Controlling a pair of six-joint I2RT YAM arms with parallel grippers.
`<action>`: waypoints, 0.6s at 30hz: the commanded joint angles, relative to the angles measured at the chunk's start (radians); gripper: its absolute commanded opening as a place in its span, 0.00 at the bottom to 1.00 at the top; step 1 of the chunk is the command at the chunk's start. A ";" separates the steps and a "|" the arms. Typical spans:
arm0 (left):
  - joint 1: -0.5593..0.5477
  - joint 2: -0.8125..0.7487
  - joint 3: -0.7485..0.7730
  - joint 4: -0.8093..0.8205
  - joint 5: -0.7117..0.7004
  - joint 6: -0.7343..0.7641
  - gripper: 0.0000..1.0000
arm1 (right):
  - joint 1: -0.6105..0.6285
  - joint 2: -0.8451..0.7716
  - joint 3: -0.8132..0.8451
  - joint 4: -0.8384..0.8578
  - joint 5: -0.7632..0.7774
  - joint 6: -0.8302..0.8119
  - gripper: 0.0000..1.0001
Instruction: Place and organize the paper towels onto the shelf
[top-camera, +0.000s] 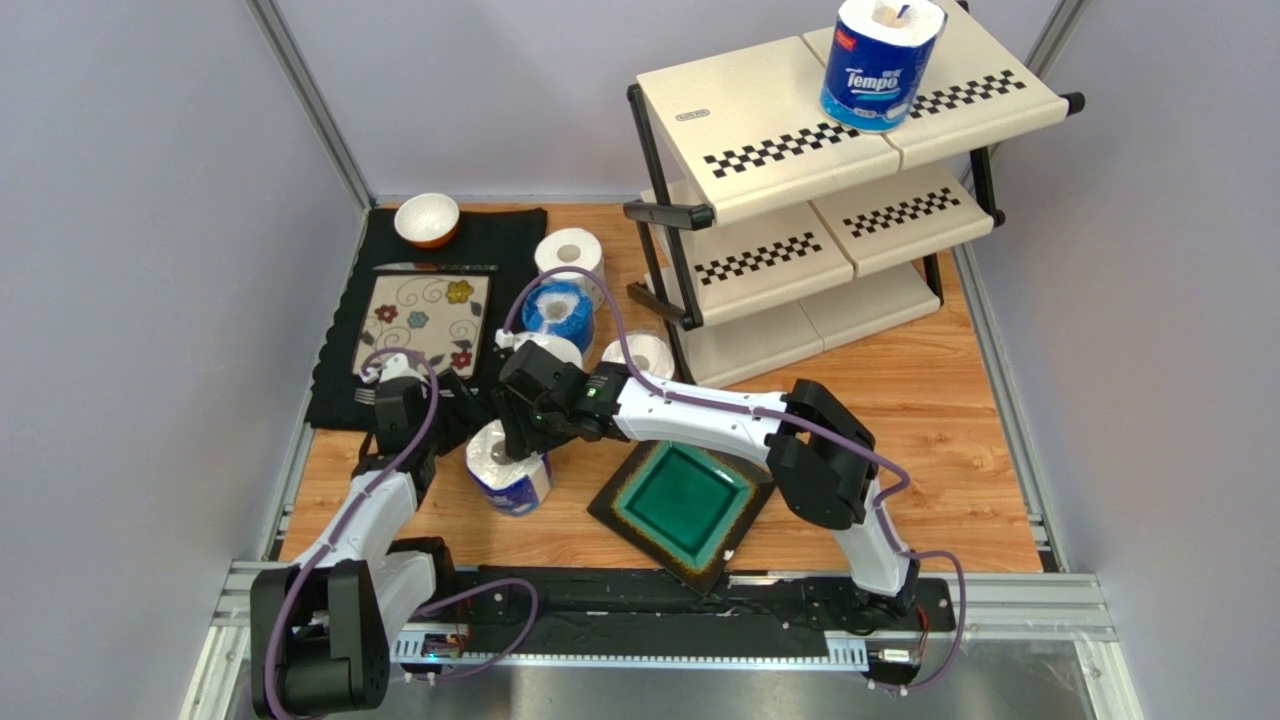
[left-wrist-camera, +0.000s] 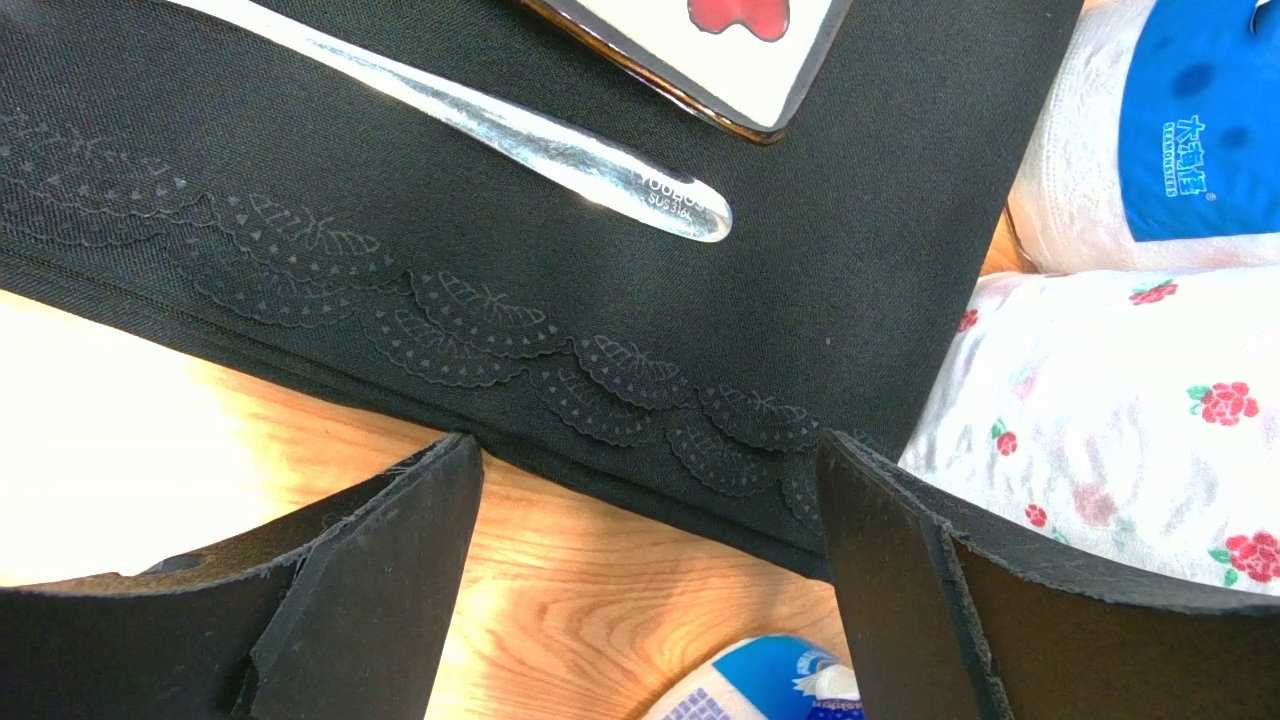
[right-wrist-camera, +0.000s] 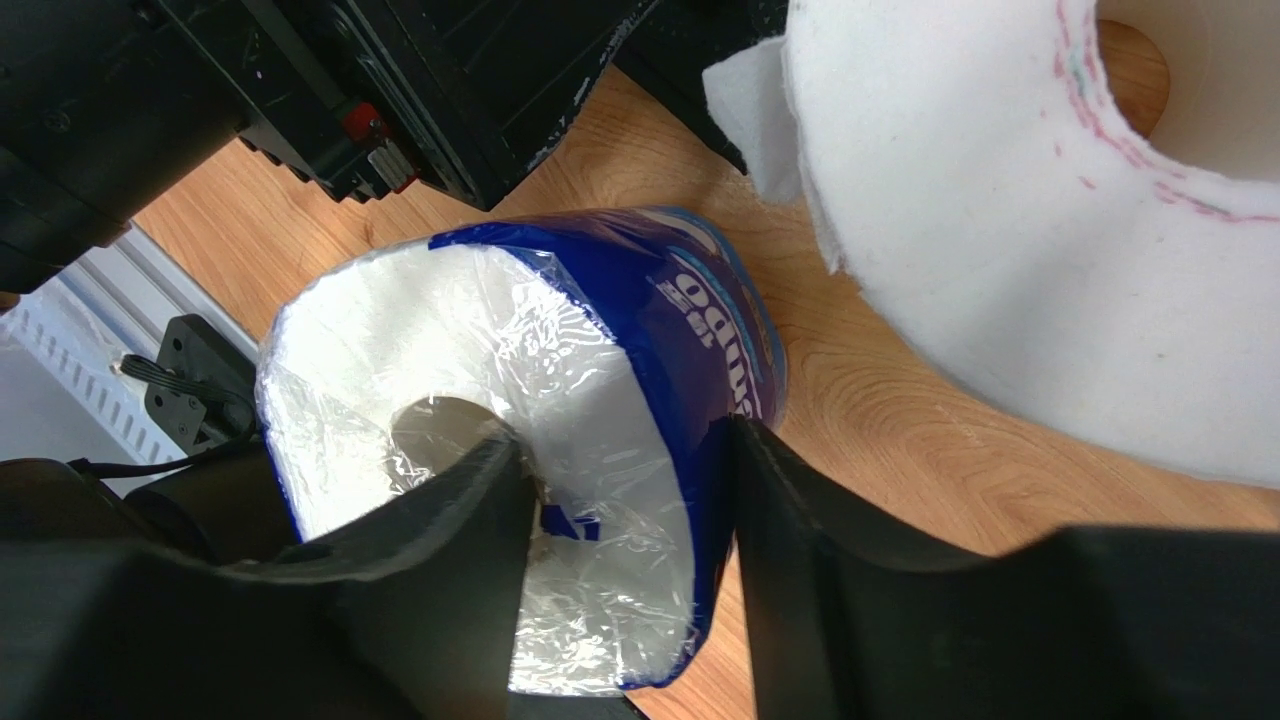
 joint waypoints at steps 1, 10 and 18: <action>0.006 0.015 -0.021 -0.046 0.002 -0.009 0.90 | 0.003 0.002 -0.001 -0.042 0.043 -0.038 0.44; 0.006 0.013 -0.020 -0.048 0.001 -0.009 0.90 | 0.000 -0.147 -0.027 -0.045 0.018 -0.091 0.37; 0.006 0.010 -0.018 -0.049 -0.004 -0.009 0.90 | -0.002 -0.400 -0.070 -0.060 0.089 -0.093 0.36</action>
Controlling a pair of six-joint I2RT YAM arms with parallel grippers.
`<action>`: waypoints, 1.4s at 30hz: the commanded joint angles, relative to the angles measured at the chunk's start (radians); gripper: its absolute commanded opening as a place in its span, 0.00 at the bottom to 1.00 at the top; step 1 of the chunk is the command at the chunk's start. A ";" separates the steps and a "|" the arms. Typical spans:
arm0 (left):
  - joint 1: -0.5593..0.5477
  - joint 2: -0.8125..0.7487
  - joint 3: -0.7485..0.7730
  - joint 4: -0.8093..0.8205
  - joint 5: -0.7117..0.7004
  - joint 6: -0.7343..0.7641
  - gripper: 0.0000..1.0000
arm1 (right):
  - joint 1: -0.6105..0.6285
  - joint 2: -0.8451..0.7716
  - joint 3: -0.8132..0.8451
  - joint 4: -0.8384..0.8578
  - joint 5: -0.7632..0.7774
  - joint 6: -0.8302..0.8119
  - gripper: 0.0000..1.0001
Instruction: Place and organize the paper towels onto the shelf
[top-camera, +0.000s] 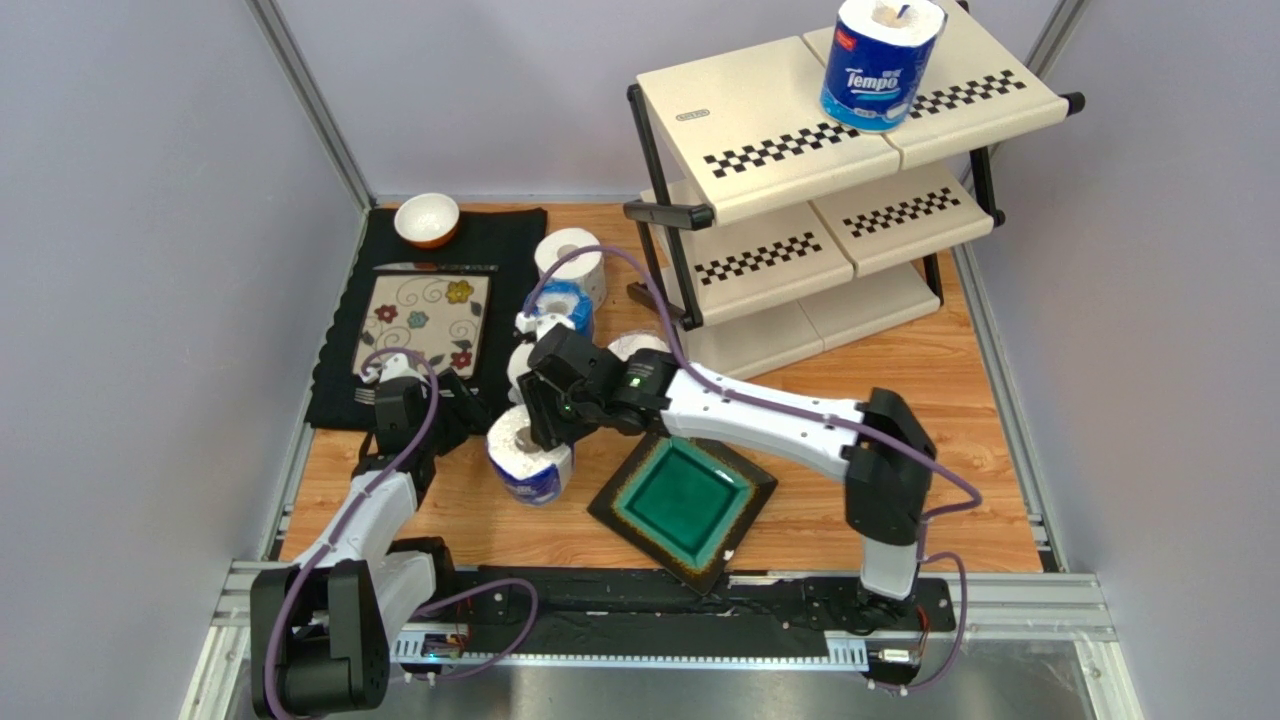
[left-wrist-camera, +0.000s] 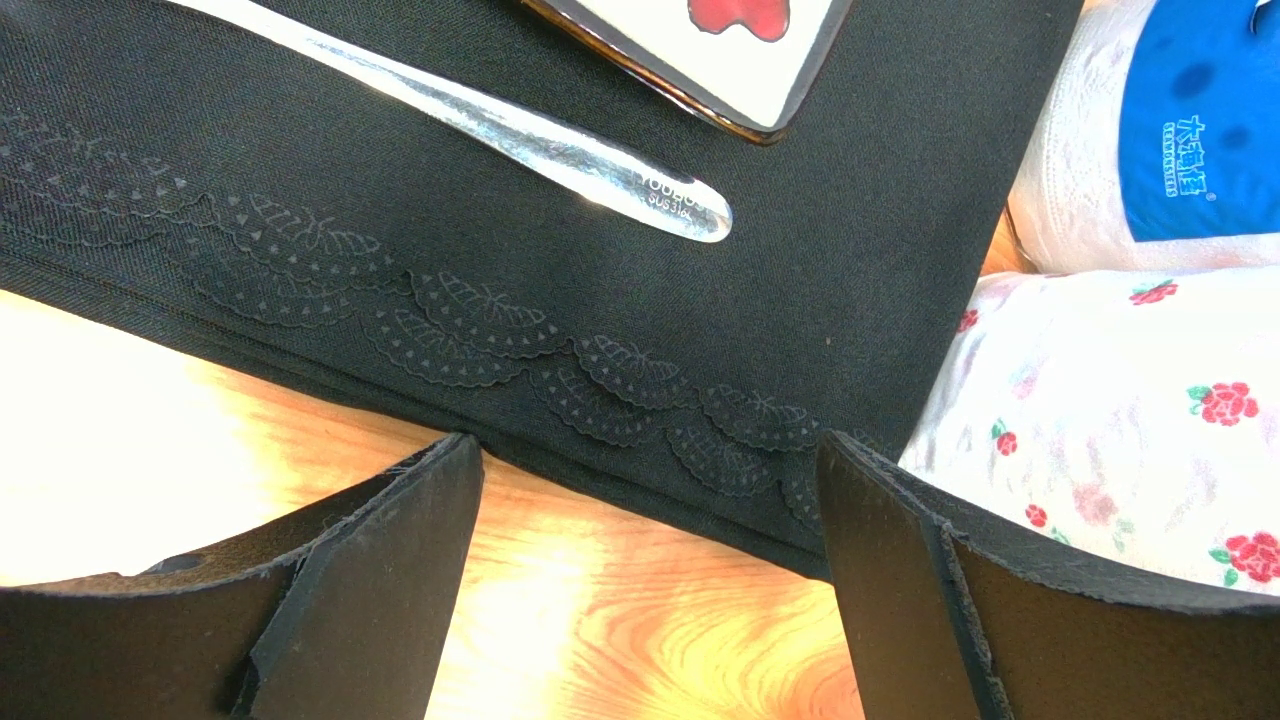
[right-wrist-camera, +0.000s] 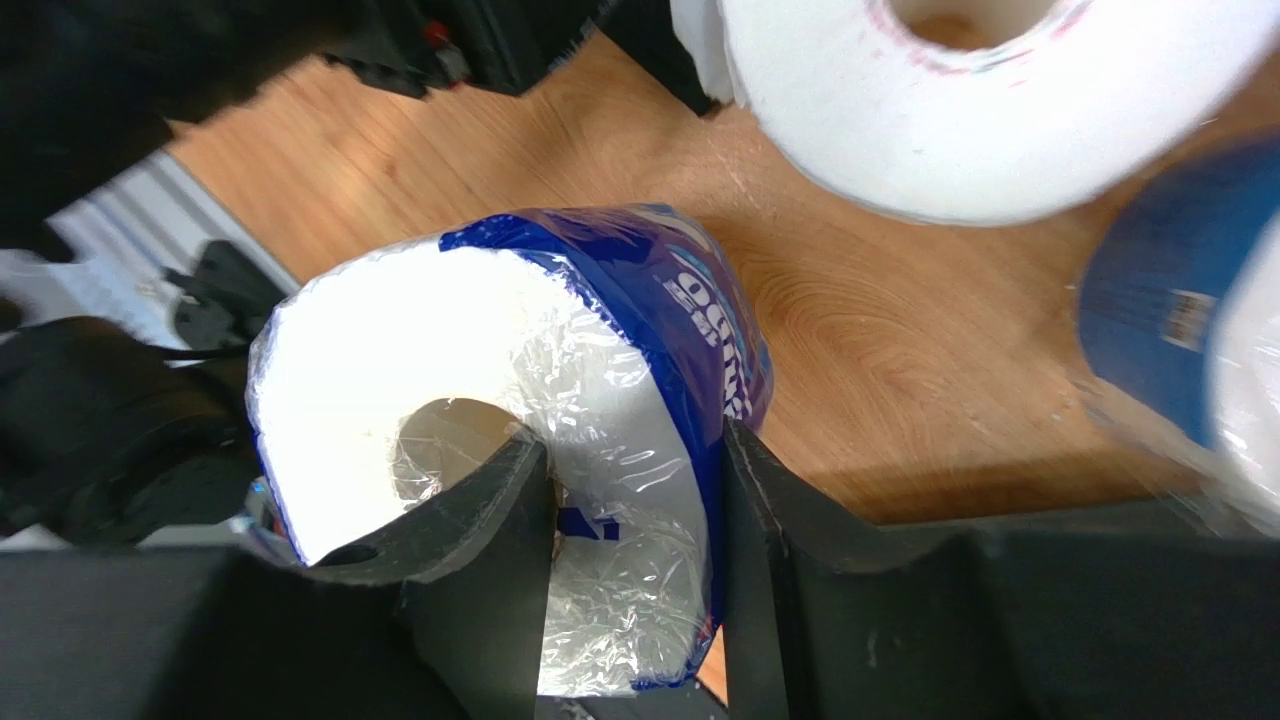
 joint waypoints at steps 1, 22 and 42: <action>0.007 0.012 -0.020 -0.048 -0.003 -0.009 0.90 | -0.002 -0.236 -0.006 0.041 0.079 -0.020 0.36; 0.007 0.009 -0.015 -0.055 -0.009 -0.007 0.90 | -0.422 -0.549 0.451 -0.021 0.268 -0.126 0.36; 0.006 0.016 -0.014 -0.051 0.000 -0.011 0.90 | -0.641 -0.456 0.598 0.012 0.385 -0.222 0.34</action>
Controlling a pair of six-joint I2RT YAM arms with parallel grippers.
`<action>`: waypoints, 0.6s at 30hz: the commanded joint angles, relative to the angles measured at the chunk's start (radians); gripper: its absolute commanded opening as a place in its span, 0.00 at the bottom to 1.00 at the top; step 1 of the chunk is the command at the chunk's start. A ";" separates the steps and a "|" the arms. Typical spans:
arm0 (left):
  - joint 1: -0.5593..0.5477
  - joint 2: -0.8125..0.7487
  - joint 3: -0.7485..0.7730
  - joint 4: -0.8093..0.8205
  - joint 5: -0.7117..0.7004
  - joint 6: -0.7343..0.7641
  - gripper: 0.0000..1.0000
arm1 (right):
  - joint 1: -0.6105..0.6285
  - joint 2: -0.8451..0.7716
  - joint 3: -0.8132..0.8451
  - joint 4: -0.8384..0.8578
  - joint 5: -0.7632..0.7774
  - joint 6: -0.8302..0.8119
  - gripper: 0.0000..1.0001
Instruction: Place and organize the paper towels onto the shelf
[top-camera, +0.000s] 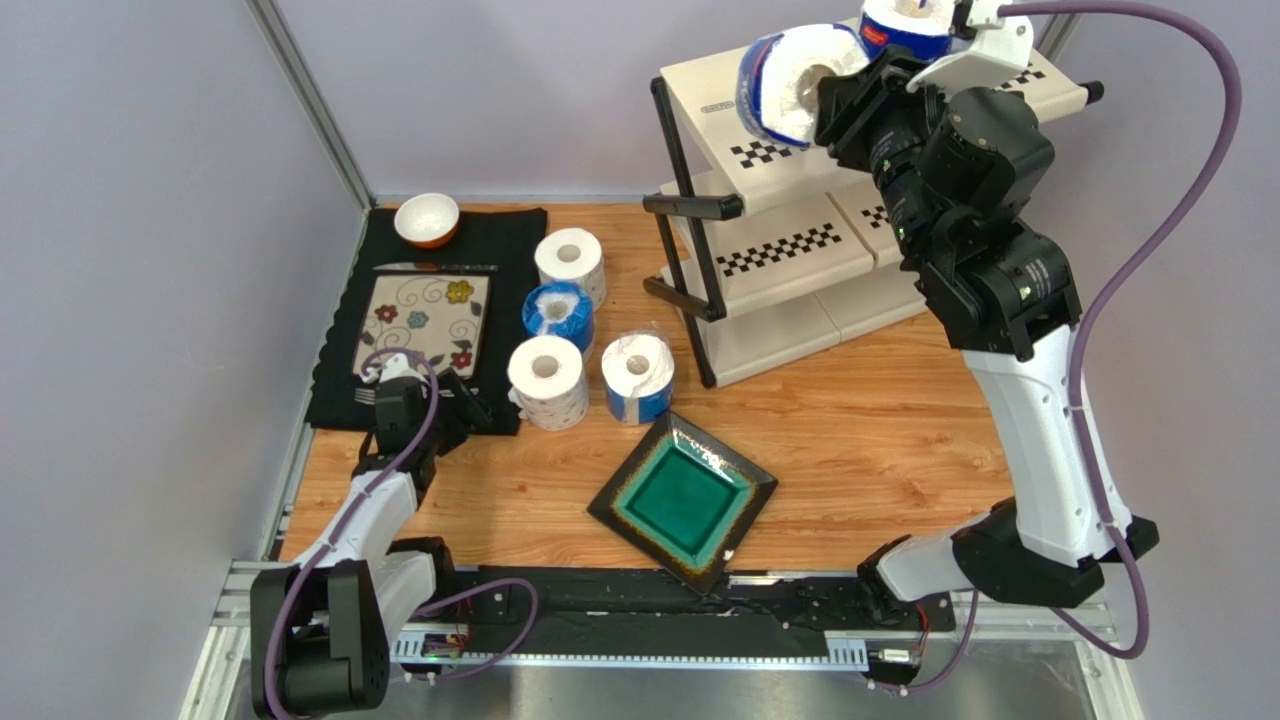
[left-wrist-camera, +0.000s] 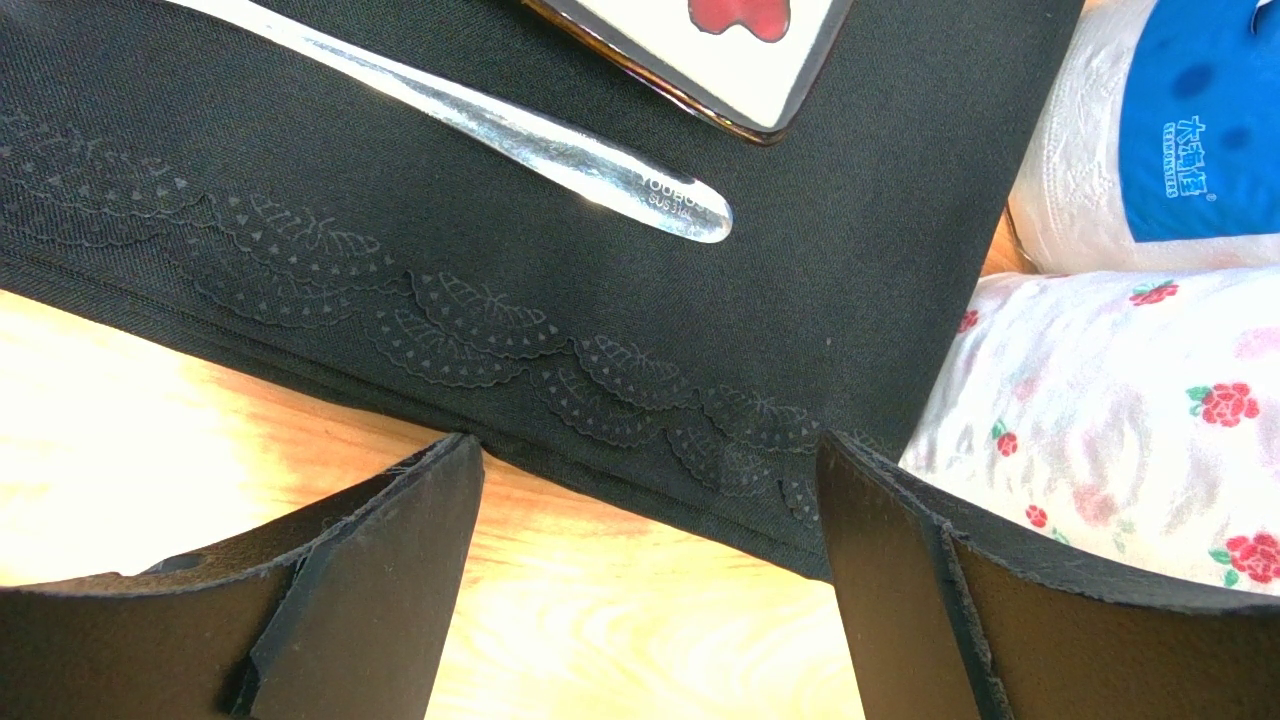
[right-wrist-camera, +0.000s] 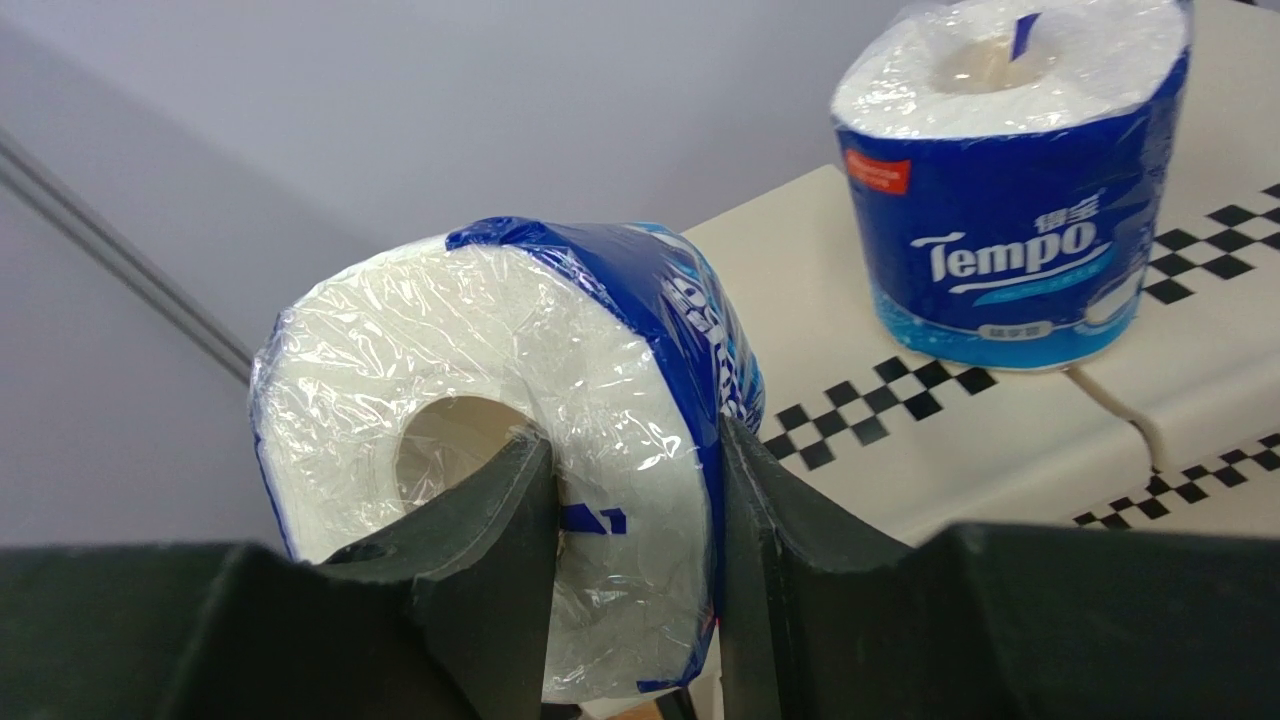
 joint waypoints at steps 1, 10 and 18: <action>0.006 0.015 -0.014 -0.052 0.002 -0.009 0.90 | -0.100 0.024 0.085 0.057 -0.028 0.012 0.34; 0.007 0.012 -0.017 -0.055 -0.009 -0.009 0.90 | -0.238 0.112 0.148 0.030 -0.126 0.063 0.34; 0.009 0.021 -0.020 -0.049 -0.006 -0.010 0.90 | -0.293 0.136 0.148 0.025 -0.144 0.063 0.34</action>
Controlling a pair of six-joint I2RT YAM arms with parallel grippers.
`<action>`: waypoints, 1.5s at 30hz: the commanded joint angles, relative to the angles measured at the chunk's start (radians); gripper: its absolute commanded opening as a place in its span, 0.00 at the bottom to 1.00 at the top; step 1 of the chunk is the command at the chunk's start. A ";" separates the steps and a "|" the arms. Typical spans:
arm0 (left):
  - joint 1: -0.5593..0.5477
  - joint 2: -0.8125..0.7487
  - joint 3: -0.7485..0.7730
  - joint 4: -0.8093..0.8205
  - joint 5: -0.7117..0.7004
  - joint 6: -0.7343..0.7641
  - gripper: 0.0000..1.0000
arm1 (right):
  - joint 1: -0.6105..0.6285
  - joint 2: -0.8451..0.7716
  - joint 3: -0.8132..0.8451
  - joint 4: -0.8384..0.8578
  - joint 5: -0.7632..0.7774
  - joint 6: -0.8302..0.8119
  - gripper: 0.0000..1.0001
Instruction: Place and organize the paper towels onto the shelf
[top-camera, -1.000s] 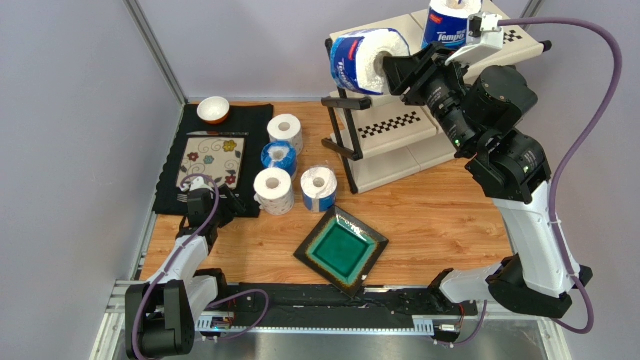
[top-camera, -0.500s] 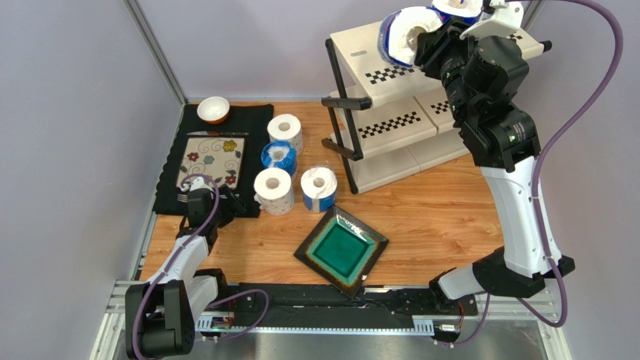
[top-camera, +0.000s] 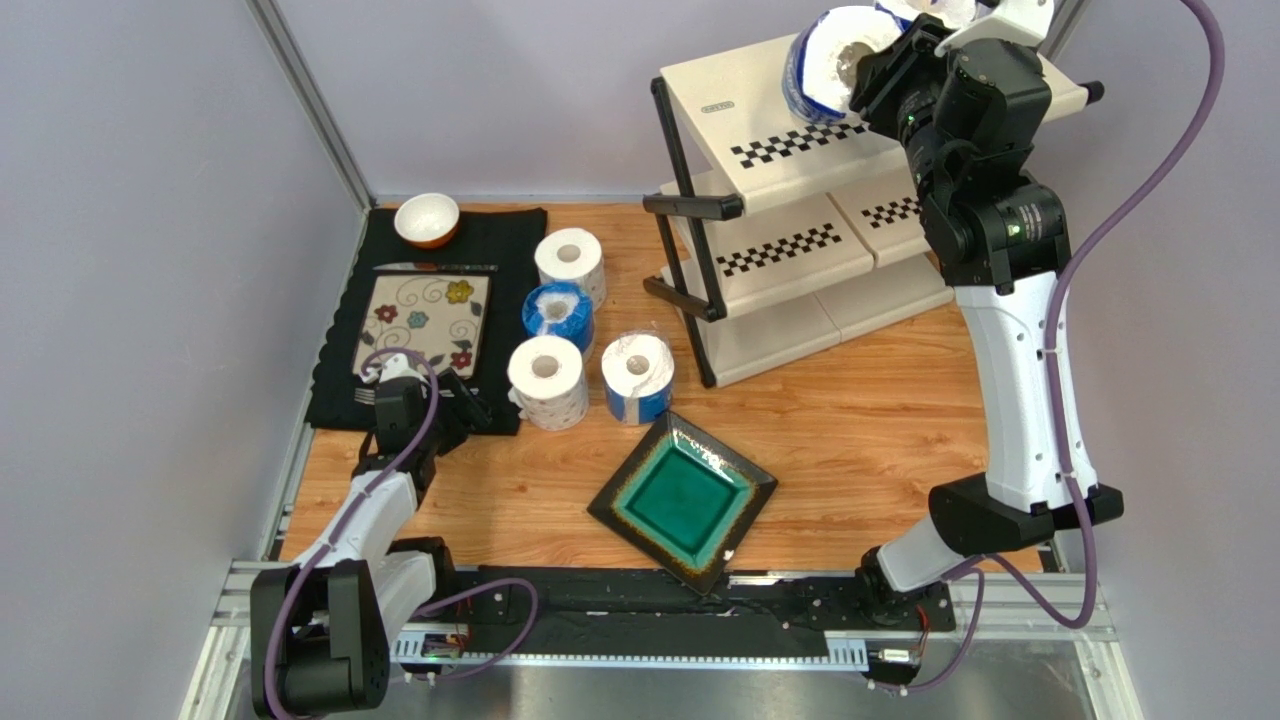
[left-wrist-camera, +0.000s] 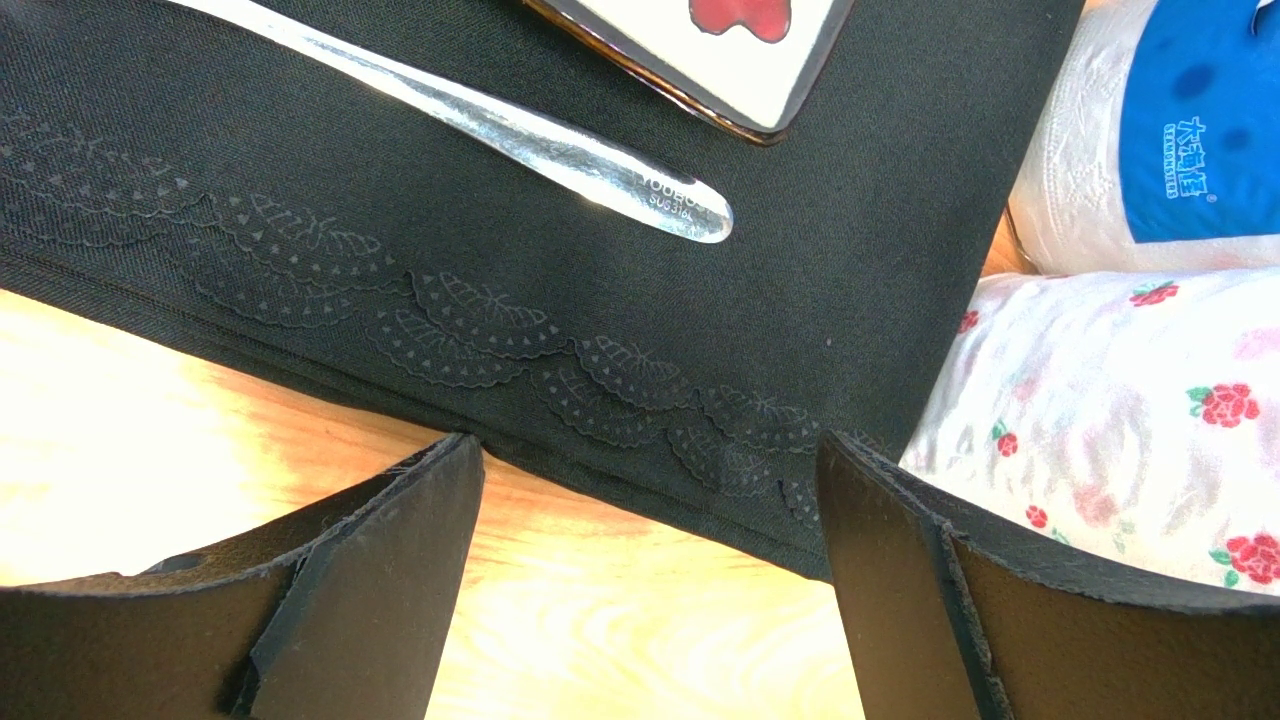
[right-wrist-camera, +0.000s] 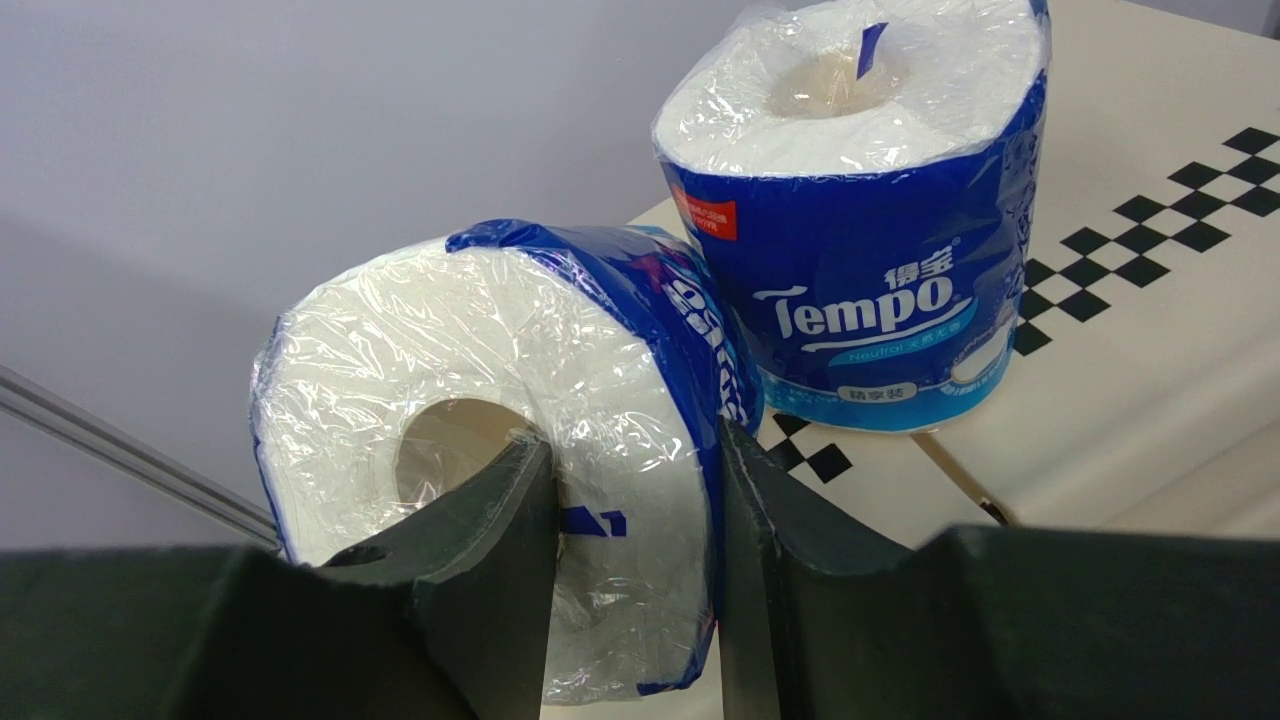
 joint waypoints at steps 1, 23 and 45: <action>0.010 0.019 -0.018 -0.051 -0.006 -0.010 0.91 | -0.030 -0.002 0.053 0.063 -0.018 0.014 0.34; 0.019 0.024 -0.020 -0.043 0.008 -0.015 0.90 | -0.050 -0.048 -0.025 0.056 -0.041 0.031 0.34; 0.020 0.027 -0.020 -0.042 0.016 -0.016 0.90 | -0.060 -0.012 0.003 0.045 -0.046 0.023 0.60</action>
